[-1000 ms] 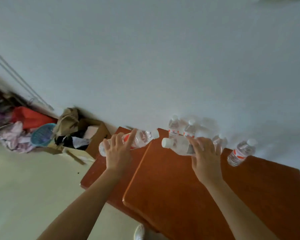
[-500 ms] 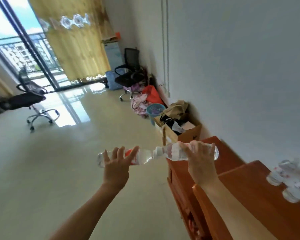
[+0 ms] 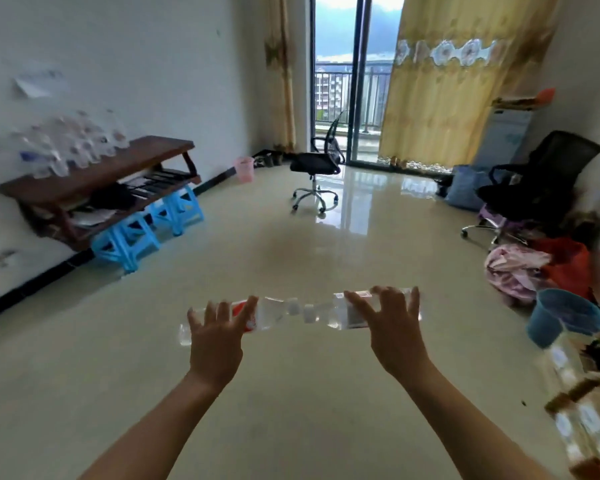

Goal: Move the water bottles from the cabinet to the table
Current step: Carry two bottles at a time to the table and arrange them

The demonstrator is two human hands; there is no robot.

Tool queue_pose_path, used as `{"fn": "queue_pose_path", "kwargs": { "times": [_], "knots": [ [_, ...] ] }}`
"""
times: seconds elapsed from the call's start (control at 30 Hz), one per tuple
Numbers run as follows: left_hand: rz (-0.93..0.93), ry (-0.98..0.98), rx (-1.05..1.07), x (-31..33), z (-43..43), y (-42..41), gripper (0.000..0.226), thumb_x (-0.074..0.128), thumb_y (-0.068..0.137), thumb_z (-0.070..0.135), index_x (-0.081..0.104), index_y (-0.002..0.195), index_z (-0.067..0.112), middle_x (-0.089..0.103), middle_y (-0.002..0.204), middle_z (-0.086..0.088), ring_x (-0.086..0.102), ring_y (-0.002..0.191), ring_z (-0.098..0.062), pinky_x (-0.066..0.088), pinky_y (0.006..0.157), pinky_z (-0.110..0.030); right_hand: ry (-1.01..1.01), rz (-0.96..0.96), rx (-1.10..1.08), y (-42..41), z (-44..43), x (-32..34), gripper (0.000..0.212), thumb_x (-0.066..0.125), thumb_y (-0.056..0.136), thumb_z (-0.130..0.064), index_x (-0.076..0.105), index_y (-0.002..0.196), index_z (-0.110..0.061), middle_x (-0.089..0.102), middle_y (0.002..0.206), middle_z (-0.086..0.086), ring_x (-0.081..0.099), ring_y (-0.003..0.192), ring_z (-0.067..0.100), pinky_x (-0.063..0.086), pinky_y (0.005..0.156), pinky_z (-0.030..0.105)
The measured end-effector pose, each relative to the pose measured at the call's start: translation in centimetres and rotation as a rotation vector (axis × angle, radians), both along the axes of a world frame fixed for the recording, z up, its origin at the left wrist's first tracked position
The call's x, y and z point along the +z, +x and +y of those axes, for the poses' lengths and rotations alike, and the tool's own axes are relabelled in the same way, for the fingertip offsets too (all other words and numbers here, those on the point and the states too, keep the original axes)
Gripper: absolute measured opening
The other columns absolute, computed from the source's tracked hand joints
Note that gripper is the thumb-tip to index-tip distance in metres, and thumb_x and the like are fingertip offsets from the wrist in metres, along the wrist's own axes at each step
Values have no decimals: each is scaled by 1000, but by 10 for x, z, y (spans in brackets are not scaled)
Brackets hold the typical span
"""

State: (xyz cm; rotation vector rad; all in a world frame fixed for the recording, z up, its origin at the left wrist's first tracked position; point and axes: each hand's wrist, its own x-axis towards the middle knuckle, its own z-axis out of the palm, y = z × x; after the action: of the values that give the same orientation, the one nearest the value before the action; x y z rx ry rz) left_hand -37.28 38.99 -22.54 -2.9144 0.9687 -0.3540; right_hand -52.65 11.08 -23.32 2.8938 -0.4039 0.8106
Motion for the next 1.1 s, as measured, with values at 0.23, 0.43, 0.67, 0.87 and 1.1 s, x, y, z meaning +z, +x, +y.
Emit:
{"fn": "queue_pose_path", "kwargs": {
  "times": [0.23,0.43,0.67,0.87,1.1],
  "knots": [
    [52,-25,216,-5,57,116,106,76,58,-9,37,148,29,57,112,-20,55,102,-42,37,89,-67,-18,142,160,176,33,-5,104,67,58,10,40,146,-40,52,125,15,54,117,41,27,107,76],
    [9,35,297,-20,31,246,109,79,58,-6,34,149,31,59,111,-18,57,99,-41,39,87,-65,-64,111,273,339,4,-23,104,74,59,7,38,145,-39,56,123,15,56,113,41,31,105,74],
    [12,7,411,7,-11,400,114,88,51,-1,36,148,30,59,109,-15,58,97,-39,42,82,-63,-28,55,377,532,-43,-10,104,80,60,0,38,146,-39,54,121,14,52,107,38,35,104,69],
    [23,9,499,1,-5,504,110,84,53,-3,39,148,29,56,108,-13,56,99,-39,41,81,-61,31,99,515,673,-40,-5,104,93,60,-18,39,146,-42,55,120,10,49,107,34,43,100,64],
    [-31,-43,552,-20,27,658,103,80,57,-5,41,147,27,56,108,-15,57,97,-39,41,82,-63,59,143,631,836,4,-14,83,88,72,-33,47,144,-39,57,117,10,55,100,35,49,91,56]
  ]
}}
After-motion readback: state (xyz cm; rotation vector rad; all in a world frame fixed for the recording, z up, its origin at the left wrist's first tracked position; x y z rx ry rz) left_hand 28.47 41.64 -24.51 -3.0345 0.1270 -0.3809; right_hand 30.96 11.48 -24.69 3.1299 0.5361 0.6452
